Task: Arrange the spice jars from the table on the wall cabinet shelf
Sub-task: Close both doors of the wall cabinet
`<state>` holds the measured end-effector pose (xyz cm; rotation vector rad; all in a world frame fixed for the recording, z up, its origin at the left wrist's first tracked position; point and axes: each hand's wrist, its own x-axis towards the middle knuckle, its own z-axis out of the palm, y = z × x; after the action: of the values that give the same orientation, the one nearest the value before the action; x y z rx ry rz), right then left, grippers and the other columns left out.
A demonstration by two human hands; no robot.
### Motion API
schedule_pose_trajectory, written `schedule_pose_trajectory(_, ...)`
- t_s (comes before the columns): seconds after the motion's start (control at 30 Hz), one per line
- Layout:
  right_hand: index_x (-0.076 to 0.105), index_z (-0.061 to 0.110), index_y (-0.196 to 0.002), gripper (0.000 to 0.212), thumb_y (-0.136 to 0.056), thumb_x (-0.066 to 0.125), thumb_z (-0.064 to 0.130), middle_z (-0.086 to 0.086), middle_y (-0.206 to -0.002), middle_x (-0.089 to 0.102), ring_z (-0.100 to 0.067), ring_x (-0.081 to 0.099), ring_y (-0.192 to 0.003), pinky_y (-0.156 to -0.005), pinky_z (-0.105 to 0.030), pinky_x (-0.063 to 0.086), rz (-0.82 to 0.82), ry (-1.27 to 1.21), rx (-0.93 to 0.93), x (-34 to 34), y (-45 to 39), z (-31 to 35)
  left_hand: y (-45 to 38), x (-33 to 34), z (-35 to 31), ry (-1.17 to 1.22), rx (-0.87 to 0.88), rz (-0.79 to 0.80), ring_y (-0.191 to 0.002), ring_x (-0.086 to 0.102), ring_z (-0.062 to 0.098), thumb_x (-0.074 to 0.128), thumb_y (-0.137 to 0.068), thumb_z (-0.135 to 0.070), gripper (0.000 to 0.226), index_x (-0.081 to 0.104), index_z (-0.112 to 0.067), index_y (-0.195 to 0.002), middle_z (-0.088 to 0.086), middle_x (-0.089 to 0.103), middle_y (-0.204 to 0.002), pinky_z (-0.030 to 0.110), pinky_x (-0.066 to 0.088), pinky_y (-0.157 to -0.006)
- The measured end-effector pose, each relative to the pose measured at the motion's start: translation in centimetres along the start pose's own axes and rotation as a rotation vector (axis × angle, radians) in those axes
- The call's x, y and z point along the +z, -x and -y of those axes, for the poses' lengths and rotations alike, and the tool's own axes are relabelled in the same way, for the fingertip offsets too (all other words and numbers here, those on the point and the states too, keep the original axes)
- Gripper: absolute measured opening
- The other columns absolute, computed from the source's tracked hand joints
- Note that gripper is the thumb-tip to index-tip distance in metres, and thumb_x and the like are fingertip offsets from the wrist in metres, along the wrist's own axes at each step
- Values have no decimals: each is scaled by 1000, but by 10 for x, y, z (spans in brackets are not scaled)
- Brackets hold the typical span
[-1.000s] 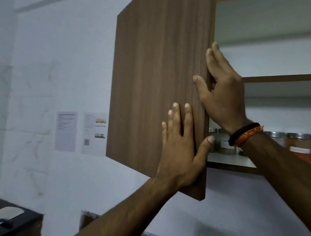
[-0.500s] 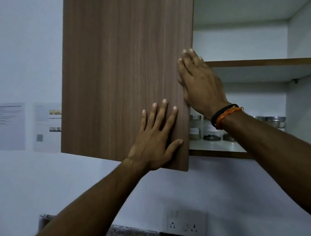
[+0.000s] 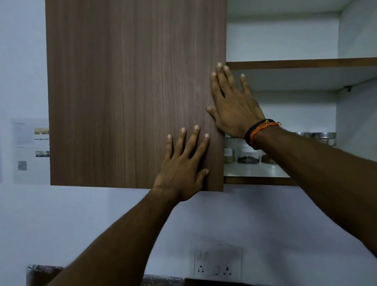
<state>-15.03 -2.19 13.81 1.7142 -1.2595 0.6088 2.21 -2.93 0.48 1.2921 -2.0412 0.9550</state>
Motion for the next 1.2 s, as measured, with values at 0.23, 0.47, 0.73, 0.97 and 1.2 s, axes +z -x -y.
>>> schedule_pose_trajectory(0.23,-7,2,-160,78,-106,23,50,-18,-168,-17,-31,-12,-157,-125,-60,7,-18,-5,0,9,-3,-2,-4,12,-1,-1,-11,-61,-151,-21,36,30,-100,-57,81,-16,-24,-158,8,-23,-165,60,-8,-121)
schedule_pose_trajectory(0.47,-2,4,-161,77,-106,33,46,-17,-169,-12,-31,-6,-158,-125,-61,10,2,-12,-28,-1,-2,-5,-3,-1,-6,43,-28,6,-150,-23,37,44,-96,-51,90,-15,-24,-158,8,-24,-165,62,-6,-120)
schedule_pose_trajectory(0.73,71,11,-114,37,-102,43,33,-15,-136,61,-30,68,-95,-80,-43,55,-201,-8,-88,-33,52,-51,-12,-23,-65,218,77,-37,-154,1,37,56,-93,-33,77,20,-14,-158,14,7,-167,53,7,-125)
schedule_pose_trajectory(0.97,63,13,-72,30,-93,48,27,-5,-65,60,-23,50,-53,-52,-32,41,-269,103,29,-95,114,-120,-42,-45,-165,458,440,-74,-136,38,26,59,-88,-21,57,48,-11,-143,9,46,-147,40,32,-113)
schedule_pose_trajectory(1.2,73,10,-97,33,-95,48,31,-6,-103,69,-27,62,-70,-61,-30,39,-206,385,209,-176,182,-201,-65,-90,-293,780,652,-74,-132,43,24,50,-100,-20,47,46,-9,-146,9,50,-145,33,32,-111)
